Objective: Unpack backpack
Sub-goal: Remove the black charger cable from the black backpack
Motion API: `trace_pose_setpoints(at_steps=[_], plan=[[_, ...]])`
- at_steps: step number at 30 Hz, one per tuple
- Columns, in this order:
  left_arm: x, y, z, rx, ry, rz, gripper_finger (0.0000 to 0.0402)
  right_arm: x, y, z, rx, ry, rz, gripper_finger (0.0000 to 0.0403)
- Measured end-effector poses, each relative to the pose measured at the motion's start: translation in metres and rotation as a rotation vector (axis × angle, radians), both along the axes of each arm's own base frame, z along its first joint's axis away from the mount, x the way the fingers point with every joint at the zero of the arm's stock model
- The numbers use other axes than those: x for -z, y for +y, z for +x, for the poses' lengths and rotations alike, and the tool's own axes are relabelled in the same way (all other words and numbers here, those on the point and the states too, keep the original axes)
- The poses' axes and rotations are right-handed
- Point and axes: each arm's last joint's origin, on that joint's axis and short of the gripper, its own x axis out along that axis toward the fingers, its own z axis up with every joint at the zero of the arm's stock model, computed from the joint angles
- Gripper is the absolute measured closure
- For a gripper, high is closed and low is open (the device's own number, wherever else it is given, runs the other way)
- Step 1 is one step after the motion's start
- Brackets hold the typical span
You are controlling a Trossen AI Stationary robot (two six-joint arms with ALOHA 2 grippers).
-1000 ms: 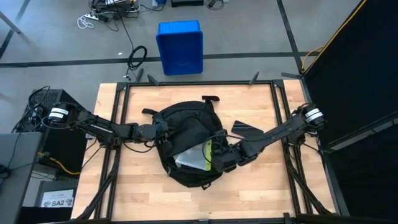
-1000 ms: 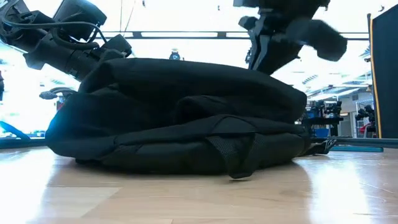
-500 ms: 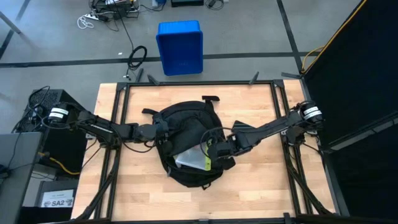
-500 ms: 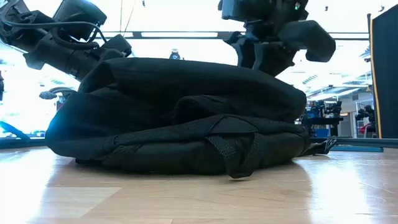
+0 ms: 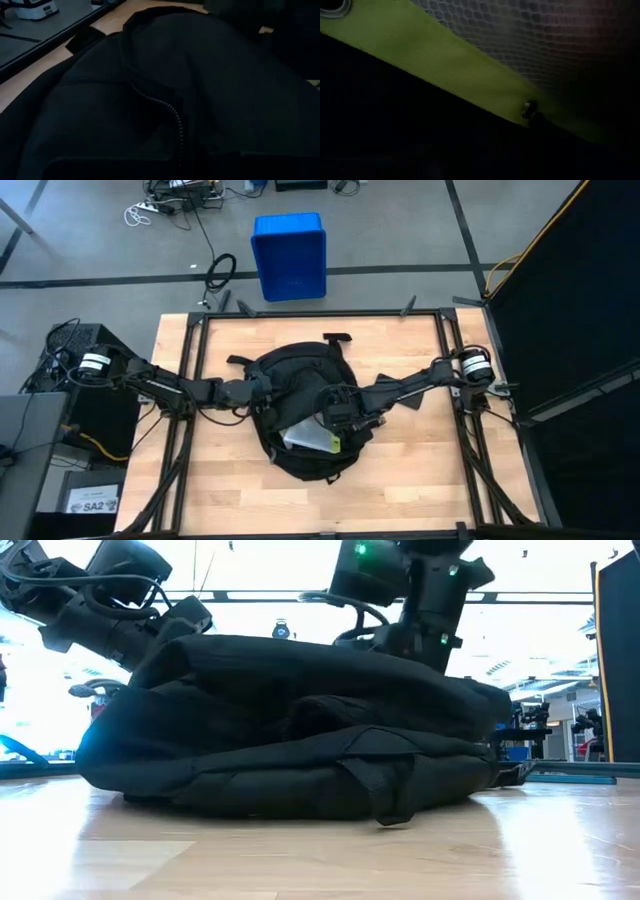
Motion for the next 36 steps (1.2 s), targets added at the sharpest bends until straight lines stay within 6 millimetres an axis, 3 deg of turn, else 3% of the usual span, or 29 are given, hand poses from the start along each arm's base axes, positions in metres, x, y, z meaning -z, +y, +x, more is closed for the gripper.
trace_pose_setpoints(at_steps=[4,10,17,26,36], plan=[[0.001,0.0,0.0,0.003,0.005,0.002,0.0402,0.011,-0.001,0.001,0.009,0.037,0.016,0.0271],[0.0,0.0,0.0,0.004,0.004,0.002,0.0402,0.011,0.003,-0.002,0.057,0.048,0.018,0.039],[0.0,0.0,0.0,0.002,0.001,0.001,0.0402,-0.007,0.018,-0.019,0.103,0.024,-0.193,0.0402],[0.0,0.0,0.0,0.006,0.004,0.0,0.0402,-0.045,0.053,-0.038,0.068,-0.121,-0.228,0.0403],[0.0,0.0,0.0,0.006,0.003,0.0,0.0402,-0.073,0.066,-0.052,0.071,-0.243,-0.276,0.0403]])
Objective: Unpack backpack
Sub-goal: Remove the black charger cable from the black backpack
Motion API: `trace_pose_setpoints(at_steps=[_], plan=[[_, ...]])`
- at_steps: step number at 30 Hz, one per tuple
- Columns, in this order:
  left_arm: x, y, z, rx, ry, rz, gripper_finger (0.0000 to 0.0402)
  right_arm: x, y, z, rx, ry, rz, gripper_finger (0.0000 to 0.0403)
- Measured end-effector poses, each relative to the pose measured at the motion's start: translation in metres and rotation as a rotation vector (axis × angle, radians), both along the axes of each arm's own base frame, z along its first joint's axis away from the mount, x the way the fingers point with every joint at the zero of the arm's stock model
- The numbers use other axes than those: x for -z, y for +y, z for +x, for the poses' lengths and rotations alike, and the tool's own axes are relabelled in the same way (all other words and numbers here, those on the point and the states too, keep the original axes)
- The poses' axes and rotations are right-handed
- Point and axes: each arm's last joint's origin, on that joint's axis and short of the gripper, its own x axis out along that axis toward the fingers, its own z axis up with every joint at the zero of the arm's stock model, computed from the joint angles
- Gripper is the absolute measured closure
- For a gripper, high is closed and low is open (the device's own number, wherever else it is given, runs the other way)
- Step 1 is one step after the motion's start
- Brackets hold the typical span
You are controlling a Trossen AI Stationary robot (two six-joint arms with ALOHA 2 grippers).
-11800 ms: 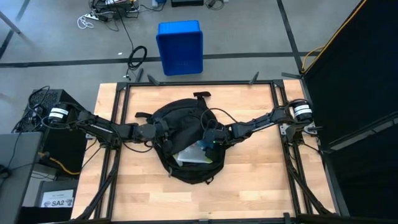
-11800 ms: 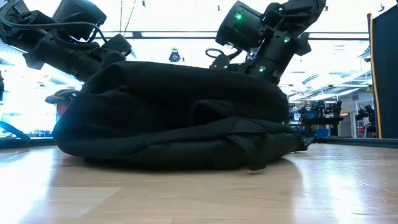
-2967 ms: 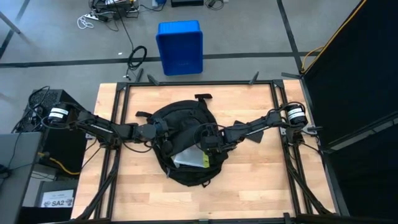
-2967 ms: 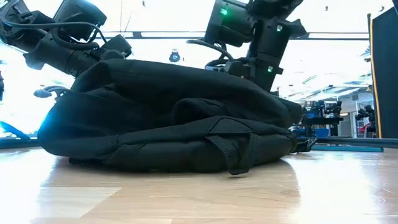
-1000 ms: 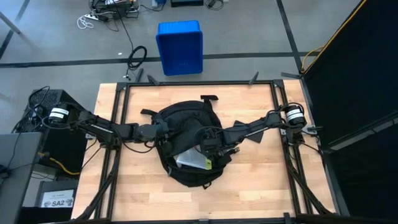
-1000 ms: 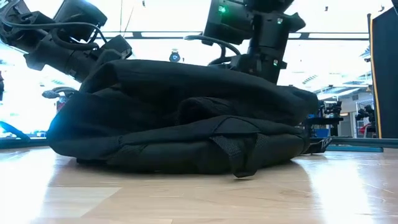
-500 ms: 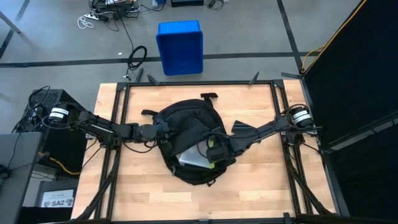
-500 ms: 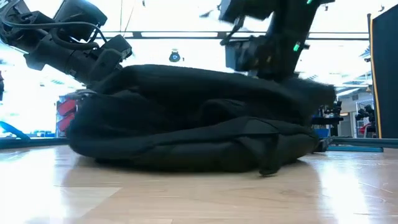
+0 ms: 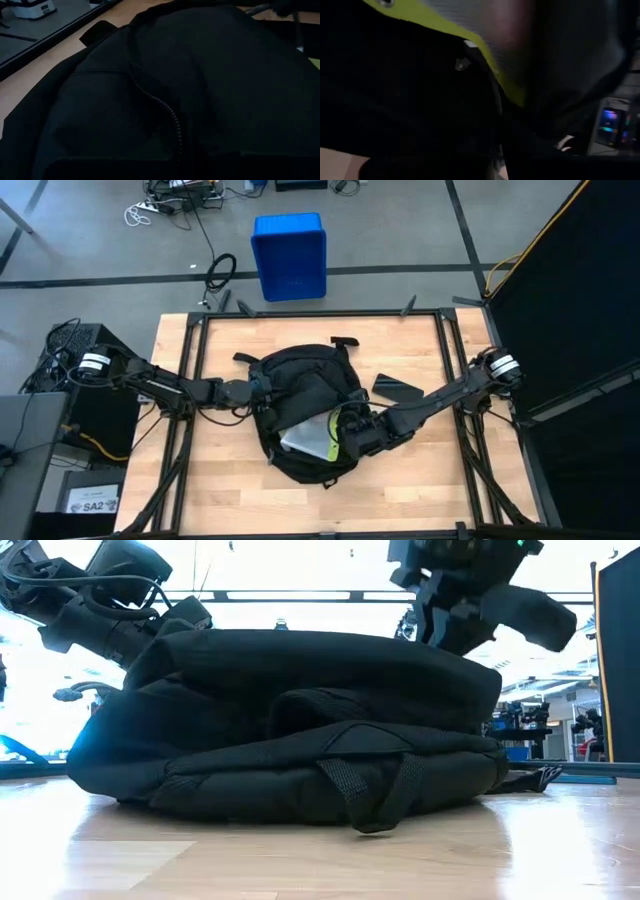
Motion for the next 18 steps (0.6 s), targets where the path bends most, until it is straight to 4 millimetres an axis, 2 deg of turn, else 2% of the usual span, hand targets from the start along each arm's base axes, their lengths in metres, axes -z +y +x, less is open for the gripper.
trace_pose_setpoints(at_steps=[8,18], plan=[[0.0,0.0,0.0,-0.002,-0.001,-0.003,0.0402,-0.039,0.001,-0.016,0.026,-0.173,-0.012,0.0403],[0.0,0.0,0.0,-0.003,-0.002,-0.003,0.0402,-0.093,0.004,-0.052,0.034,-0.413,-0.023,0.0403]])
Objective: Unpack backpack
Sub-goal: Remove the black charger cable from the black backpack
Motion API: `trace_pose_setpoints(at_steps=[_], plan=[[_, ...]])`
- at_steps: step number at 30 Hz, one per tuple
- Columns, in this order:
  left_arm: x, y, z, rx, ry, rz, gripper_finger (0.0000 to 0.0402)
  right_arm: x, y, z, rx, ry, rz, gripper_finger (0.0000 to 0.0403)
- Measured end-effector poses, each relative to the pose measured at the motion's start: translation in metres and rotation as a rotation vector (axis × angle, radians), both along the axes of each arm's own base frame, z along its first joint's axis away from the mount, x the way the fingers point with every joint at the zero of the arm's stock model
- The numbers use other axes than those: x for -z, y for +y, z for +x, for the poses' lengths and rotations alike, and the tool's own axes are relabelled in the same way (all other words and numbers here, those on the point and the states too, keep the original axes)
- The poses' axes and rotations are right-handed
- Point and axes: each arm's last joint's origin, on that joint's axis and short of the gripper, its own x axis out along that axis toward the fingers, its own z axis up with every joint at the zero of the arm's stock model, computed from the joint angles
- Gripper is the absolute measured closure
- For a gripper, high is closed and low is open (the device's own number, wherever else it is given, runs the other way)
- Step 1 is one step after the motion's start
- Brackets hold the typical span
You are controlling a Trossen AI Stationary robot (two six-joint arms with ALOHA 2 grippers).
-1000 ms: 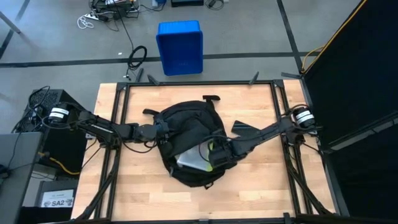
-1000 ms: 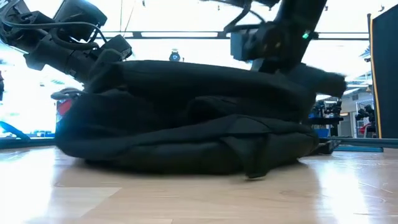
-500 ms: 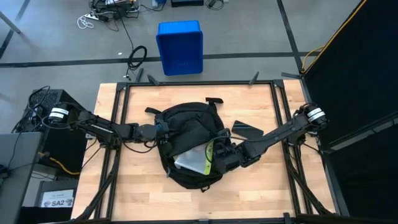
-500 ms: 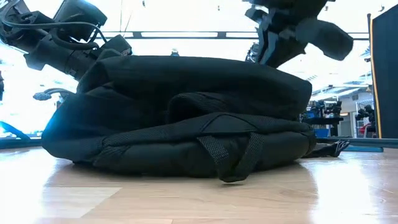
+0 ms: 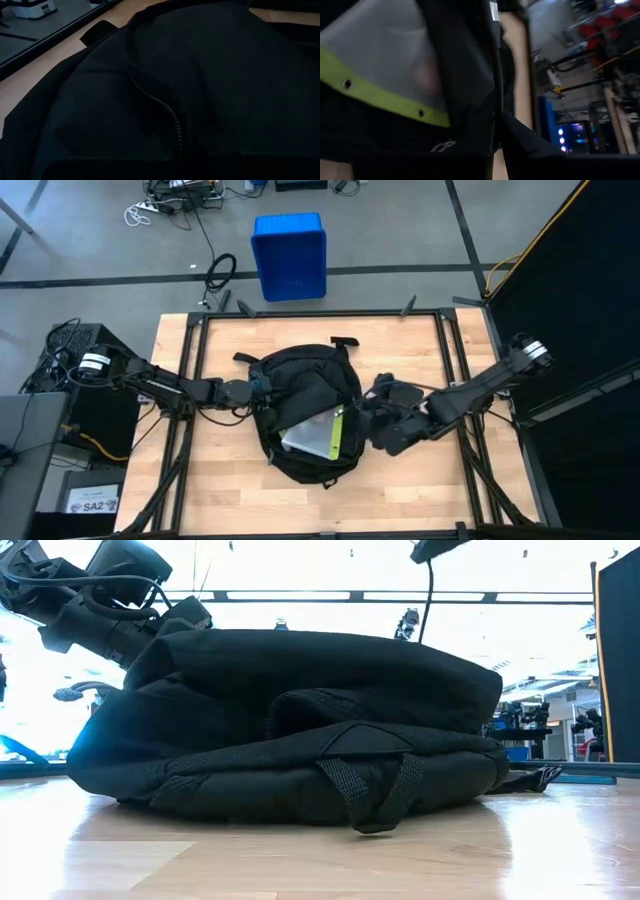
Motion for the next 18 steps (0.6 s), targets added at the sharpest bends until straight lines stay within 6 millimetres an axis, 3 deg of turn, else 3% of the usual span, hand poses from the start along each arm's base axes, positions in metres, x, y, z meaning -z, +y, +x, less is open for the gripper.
trace_pose_setpoints(at_steps=[11,18], plan=[[0.0,0.0,0.0,-0.001,0.0,0.0,0.0402,-0.067,0.002,-0.036,-0.042,-0.381,0.106,0.0403],[0.0,0.0,0.0,-0.001,0.0,0.0,0.0402,-0.083,0.004,-0.052,0.066,-0.445,-0.093,0.0403]])
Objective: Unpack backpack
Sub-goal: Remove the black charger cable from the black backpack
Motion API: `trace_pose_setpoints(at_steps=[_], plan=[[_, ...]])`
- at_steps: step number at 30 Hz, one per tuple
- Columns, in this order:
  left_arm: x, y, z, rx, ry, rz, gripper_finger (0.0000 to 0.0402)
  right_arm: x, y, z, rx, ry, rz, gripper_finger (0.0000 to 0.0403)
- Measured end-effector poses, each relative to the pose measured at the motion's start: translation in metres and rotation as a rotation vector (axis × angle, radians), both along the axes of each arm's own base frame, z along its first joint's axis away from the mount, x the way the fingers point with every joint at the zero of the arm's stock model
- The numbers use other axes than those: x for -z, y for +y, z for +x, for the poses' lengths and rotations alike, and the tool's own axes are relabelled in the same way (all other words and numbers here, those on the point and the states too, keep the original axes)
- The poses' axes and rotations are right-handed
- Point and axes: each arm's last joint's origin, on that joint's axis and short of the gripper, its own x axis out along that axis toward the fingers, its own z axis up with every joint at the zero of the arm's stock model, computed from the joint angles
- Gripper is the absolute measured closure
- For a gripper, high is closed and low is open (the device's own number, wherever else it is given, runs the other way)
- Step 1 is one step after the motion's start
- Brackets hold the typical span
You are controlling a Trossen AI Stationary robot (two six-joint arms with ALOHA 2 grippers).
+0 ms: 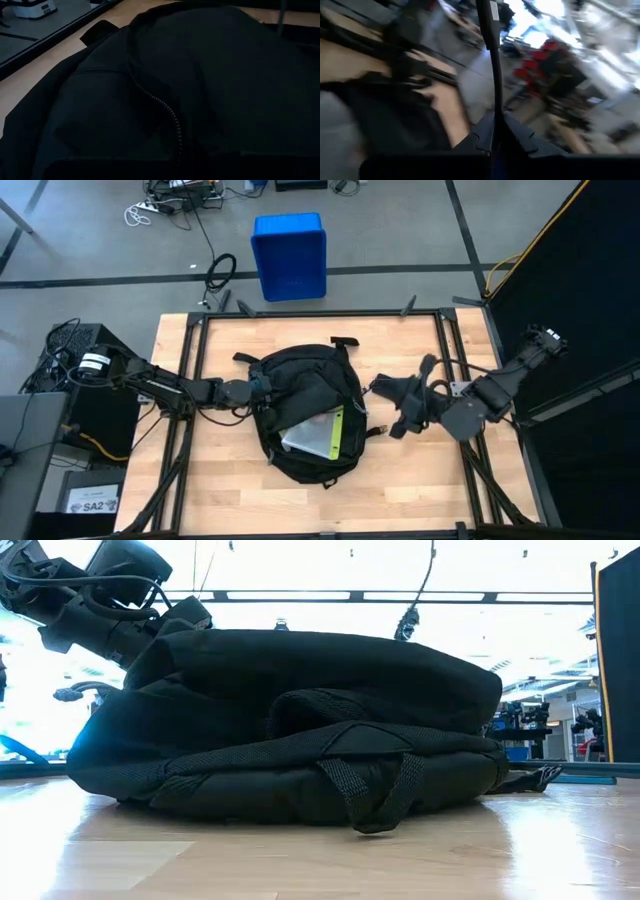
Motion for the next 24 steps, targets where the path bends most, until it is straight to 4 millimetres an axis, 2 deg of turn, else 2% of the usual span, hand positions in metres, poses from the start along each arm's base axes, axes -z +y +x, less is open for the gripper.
trace_pose_setpoints(at_steps=[9,19,24], plan=[[0.0,0.0,0.0,0.0,0.0,0.0,0.0402,-0.002,-0.008,-0.003,0.257,0.04,-0.189,0.0403],[0.0,0.0,0.0,0.0,-0.001,0.0,0.0402,-0.005,-0.046,0.013,0.478,0.119,-0.264,0.0403],[0.0,0.0,0.0,0.0,0.0,0.0,0.0402,0.004,-0.063,0.019,0.5,0.182,-0.282,0.0403]])
